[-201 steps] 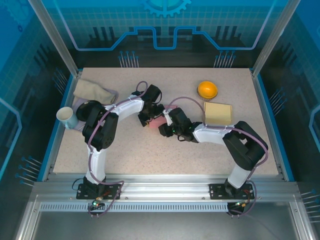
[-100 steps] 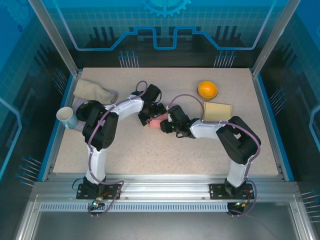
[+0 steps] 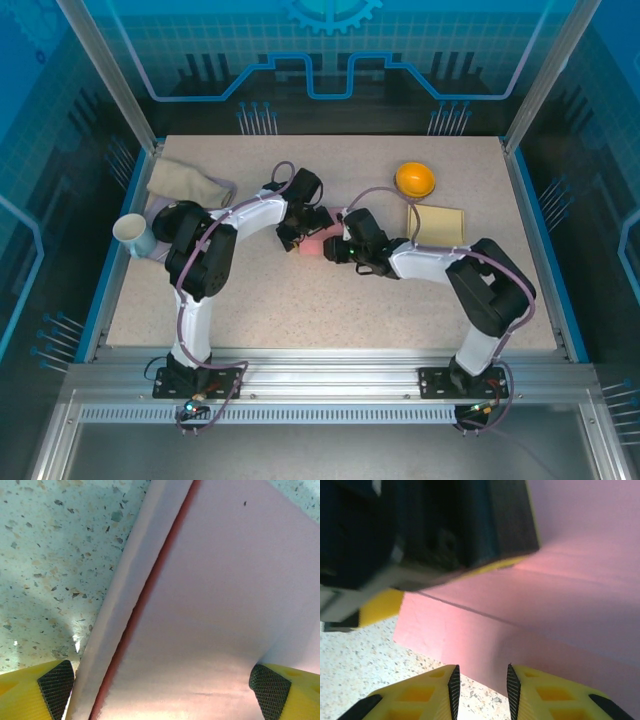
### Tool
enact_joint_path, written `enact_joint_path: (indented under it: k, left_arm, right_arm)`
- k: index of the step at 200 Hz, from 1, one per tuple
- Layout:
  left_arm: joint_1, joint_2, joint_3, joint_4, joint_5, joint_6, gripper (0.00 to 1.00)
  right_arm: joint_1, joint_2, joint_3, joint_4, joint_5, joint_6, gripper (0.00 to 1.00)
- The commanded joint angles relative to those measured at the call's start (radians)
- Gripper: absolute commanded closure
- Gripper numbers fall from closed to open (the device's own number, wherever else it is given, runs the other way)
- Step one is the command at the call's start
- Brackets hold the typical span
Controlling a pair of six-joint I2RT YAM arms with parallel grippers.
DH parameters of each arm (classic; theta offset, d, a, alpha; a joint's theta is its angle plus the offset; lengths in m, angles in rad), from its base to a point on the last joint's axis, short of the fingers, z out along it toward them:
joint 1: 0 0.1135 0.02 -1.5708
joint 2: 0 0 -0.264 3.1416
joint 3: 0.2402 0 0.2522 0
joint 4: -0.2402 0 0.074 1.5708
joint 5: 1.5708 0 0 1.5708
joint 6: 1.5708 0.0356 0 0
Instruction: Fold the paper box
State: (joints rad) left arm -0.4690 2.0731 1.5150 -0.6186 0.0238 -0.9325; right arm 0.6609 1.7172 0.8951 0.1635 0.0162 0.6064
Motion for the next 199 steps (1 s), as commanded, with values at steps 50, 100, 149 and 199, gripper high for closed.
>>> enact_joint_path:
  k: [50, 100, 149, 199]
  left_arm:
    - [0.017, 0.097, -0.058, -0.141, -0.062, 0.020, 0.04]
    - [0.017, 0.101, -0.057, -0.142, -0.061, 0.017, 0.04]
    - [0.017, 0.101, -0.060, -0.140, -0.050, 0.017, 0.04]
    - [0.017, 0.110, -0.065, -0.127, -0.022, 0.015, 0.05]
  right_arm:
    - [-0.086, -0.071, -0.042, -0.141, 0.002, -0.013, 0.68]
    - [-0.114, 0.020, -0.047, -0.093, -0.023, 0.009, 0.69]
    - [-0.140, 0.087, -0.048, 0.039, 0.005, 0.015, 0.71]
    - [-0.138, 0.139, -0.062, 0.174, -0.007, 0.043, 0.71]
